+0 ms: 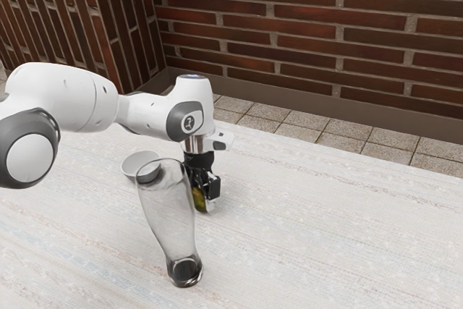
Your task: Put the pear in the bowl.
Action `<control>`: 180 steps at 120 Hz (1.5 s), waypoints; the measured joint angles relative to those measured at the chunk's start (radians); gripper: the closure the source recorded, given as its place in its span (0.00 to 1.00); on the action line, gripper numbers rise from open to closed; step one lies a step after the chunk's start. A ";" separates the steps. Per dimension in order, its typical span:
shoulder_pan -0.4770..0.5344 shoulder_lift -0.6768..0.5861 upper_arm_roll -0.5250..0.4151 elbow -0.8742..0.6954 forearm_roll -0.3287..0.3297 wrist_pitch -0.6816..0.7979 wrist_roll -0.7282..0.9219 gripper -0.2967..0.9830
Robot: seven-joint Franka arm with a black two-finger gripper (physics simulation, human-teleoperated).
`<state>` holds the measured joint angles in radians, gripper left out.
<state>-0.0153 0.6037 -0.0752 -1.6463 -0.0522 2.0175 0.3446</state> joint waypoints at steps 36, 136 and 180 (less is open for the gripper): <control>0.000 -0.003 0.000 0.003 -0.002 0.001 0.001 0.48; 0.131 -0.060 0.078 0.235 0.161 -0.009 0.027 0.52; 0.239 -0.117 0.080 0.061 0.106 -0.006 0.033 0.53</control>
<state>0.2237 0.4867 0.0050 -1.5857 0.0537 2.0116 0.3774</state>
